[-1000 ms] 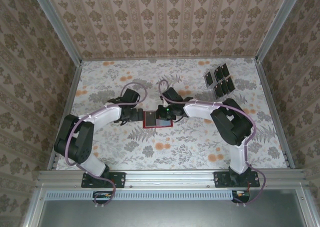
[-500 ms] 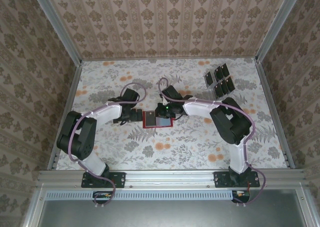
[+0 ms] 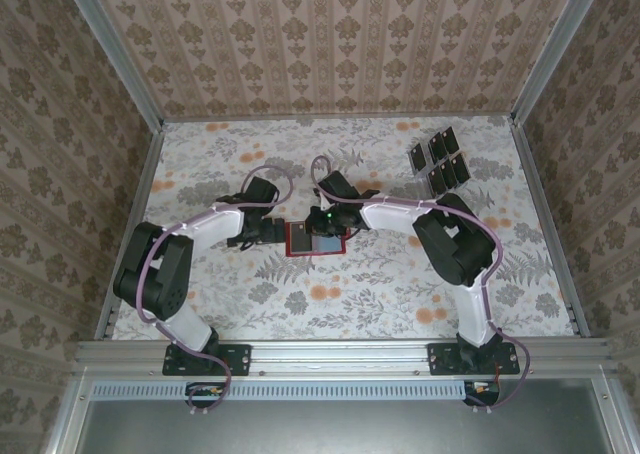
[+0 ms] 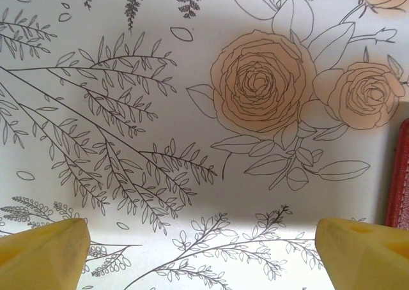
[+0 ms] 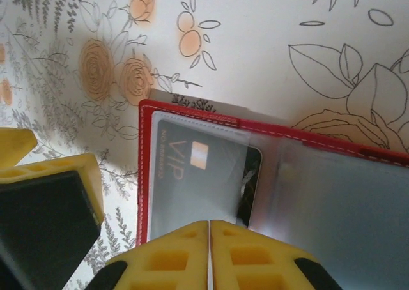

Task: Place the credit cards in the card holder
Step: Insert the credit card into the card slot, then flip over the card slot in the card holder.

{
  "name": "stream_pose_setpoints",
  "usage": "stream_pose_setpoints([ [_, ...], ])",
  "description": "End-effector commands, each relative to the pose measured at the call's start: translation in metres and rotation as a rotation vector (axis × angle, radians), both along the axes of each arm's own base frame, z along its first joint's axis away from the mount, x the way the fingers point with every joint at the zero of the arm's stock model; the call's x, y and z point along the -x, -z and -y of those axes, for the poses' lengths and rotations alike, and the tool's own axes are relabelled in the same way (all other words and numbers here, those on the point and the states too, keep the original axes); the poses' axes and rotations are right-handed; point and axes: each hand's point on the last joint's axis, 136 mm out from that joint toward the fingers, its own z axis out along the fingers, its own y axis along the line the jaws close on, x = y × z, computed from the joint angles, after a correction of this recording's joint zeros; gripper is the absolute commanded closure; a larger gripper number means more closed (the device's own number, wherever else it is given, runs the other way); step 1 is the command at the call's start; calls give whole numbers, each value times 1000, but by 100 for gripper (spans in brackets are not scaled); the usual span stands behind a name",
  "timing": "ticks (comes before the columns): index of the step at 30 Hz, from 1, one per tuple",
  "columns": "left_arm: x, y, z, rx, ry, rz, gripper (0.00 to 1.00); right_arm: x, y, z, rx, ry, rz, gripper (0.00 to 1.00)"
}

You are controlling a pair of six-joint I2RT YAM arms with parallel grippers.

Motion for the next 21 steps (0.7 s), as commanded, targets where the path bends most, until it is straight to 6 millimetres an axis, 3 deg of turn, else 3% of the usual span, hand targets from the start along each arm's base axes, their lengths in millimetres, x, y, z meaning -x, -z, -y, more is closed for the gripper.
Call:
stream_pose_setpoints([
  [1, -1, -18, 4, 22, 10, 32, 0, 1, -31, 15, 3, -8, 58, 80],
  [4, 1, -25, 11, 44, 12, 47, 0, 2, -25, 33, 64, -5, 58, 66],
  [7, 3, -28, 18, 65, 7, 55, 0, 4, -16, 48, 130, -12, 52, 59],
  [15, 7, -33, 36, 130, -15, 73, 0, 21, -7, 68, 199, -25, 36, 57],
  [21, 6, -30, 43, 128, -10, 66, 0, 36, -6, 73, 171, -11, 18, 57],
])
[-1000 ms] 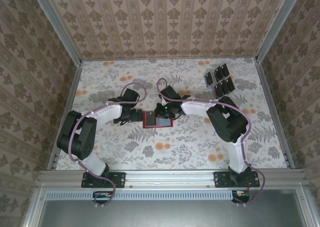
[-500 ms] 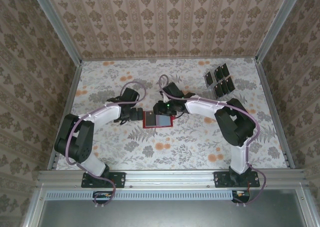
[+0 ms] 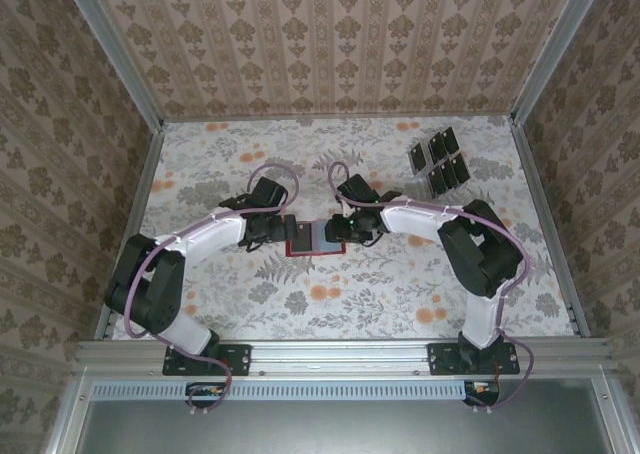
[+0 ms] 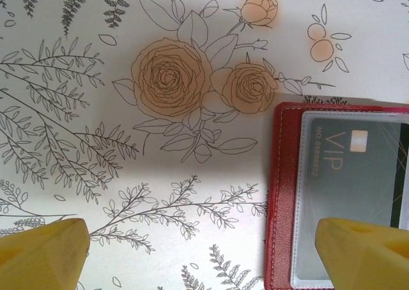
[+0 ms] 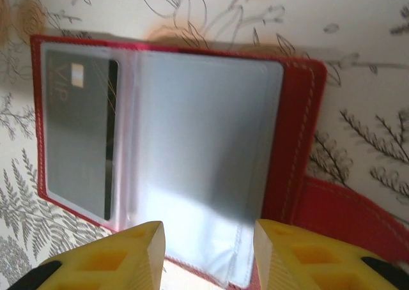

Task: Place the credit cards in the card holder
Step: Flip over the card slot in the card holder.

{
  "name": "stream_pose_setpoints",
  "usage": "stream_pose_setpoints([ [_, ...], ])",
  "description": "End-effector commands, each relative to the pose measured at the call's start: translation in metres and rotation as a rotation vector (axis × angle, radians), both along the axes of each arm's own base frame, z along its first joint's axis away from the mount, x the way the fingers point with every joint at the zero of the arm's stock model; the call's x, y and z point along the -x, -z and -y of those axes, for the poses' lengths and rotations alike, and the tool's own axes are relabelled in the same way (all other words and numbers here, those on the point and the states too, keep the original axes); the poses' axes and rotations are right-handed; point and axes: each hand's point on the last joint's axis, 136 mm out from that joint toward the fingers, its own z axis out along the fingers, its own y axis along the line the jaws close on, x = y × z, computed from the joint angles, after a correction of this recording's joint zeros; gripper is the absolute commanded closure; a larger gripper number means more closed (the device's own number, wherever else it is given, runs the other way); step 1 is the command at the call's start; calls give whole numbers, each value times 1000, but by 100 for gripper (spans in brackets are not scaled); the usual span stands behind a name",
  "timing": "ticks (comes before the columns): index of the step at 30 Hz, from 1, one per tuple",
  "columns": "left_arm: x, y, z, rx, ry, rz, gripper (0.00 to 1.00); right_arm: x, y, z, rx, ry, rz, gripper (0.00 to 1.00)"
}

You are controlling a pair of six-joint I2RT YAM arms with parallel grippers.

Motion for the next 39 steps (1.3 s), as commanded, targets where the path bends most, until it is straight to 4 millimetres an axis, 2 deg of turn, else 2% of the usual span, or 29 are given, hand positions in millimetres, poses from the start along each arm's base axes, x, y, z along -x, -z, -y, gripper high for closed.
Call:
stream_pose_setpoints([
  [1, -2, -3, 6, 17, -14, 1, 0, 10, -14, 4, -18, 8, 18, 57],
  [11, -3, 1, 8, 7, -4, -4, 0, 24, -24, 2, -62, 38, 19, 57],
  [17, -3, 4, 8, 0, 7, -8, 0, 25, -17, -7, -53, 34, 4, 57],
  [28, -6, 6, 9, 3, 26, -10, 0, 21, 2, -7, -24, 57, -17, 58],
  [39, -4, 11, 8, 7, 23, -19, 0, 17, 1, -11, -31, 53, -14, 61],
])
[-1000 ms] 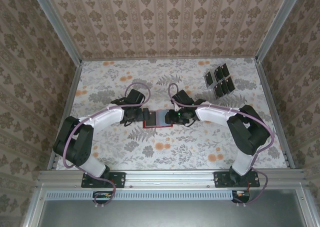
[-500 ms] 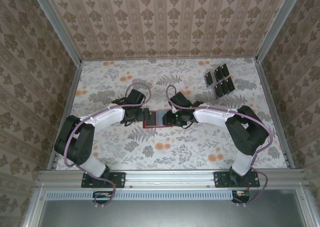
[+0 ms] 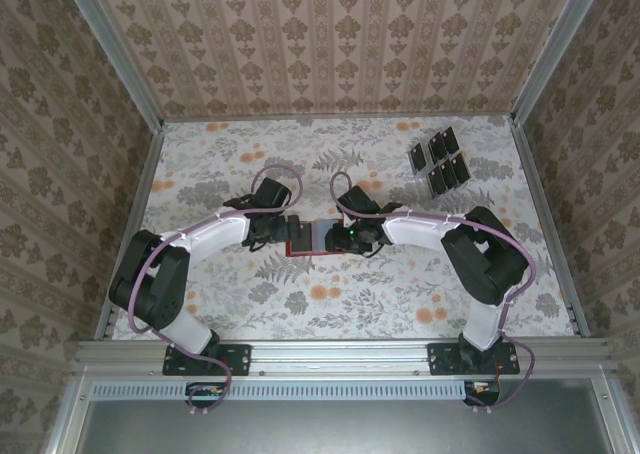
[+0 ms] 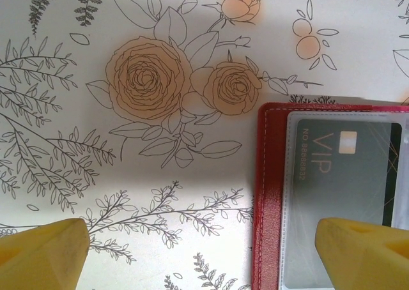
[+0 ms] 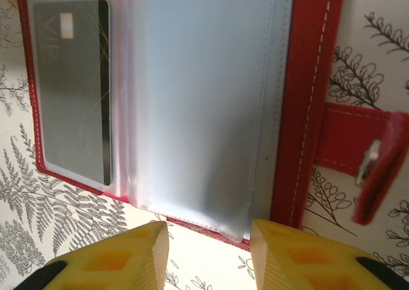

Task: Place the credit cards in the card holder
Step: Flip over the card slot in the card holder.

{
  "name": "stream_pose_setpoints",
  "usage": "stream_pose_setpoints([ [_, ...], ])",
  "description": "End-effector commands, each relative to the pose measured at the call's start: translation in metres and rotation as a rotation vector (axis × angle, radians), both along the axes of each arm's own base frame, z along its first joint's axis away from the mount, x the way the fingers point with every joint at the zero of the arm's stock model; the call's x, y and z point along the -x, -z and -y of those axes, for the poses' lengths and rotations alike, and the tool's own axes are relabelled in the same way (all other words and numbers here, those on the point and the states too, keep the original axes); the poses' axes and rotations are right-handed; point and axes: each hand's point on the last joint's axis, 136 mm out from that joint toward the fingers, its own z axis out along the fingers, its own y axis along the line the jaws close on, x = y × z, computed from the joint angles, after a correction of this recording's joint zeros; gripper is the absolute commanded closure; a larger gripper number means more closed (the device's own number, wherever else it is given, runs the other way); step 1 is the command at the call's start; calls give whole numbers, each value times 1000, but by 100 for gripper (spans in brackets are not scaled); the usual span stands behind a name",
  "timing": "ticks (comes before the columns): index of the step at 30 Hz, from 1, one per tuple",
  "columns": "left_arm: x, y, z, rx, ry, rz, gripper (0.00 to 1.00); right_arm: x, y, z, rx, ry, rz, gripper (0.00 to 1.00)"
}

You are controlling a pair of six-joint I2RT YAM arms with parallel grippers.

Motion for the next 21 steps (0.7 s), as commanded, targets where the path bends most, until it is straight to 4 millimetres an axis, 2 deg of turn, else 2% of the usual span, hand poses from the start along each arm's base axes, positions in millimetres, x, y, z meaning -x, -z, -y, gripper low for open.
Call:
stream_pose_setpoints([
  [1, -2, 5, 1, -1, 11, -12, 0, -7, -4, -6, -5, 4, 17, 61],
  [11, -2, 6, 0, -3, 8, -15, 0, -8, 1, -9, -10, 1, 6, 61],
  [21, -2, 5, 0, -4, 8, -14, 0, -3, 2, -4, -8, 14, 4, 62],
])
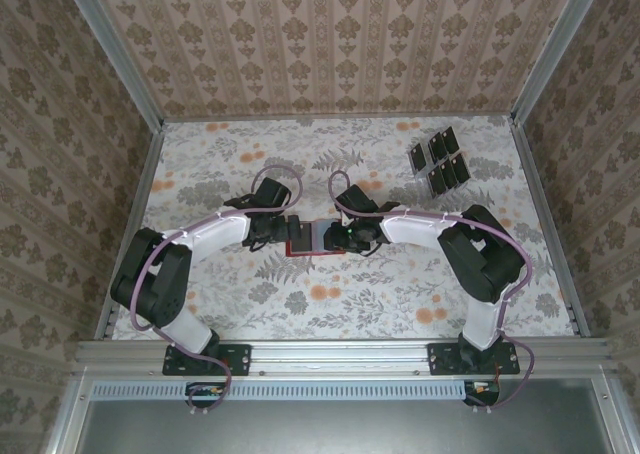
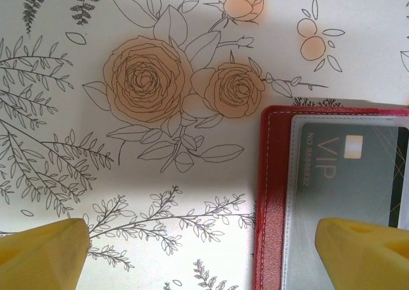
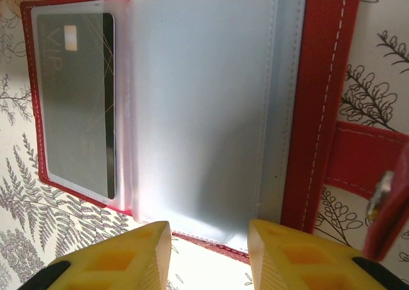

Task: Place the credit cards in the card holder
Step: Flip over the card slot in the card holder.

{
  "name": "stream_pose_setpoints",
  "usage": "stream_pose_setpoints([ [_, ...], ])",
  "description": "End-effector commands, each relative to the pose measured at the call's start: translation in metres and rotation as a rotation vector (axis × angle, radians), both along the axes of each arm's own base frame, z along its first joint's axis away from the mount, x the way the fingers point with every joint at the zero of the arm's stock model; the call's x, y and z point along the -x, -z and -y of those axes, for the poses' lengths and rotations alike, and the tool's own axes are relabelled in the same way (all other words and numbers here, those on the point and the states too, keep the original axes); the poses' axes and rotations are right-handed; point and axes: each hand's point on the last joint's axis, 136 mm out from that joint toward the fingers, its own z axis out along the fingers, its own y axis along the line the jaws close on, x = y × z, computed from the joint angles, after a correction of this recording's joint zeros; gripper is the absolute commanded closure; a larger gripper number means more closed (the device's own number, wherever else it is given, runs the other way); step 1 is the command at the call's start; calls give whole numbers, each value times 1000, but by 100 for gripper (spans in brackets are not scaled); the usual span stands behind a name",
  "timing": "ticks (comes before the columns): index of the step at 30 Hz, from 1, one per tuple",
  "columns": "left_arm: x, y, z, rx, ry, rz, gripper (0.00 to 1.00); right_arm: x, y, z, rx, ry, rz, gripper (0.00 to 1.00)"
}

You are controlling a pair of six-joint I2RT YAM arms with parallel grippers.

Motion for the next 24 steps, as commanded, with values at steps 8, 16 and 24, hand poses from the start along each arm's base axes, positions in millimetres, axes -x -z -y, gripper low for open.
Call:
stream_pose_setpoints([
  [8, -1, 1, -1, -5, 10, -6, 0, 5, -5, 5, -4, 23, 12, 63],
  [16, 0, 2, -1, -7, 11, -8, 0, 6, -3, 8, 1, 27, 12, 63],
  [24, 0, 2, -1, -7, 11, -9, 0, 5, 2, 8, 5, 27, 5, 63],
])
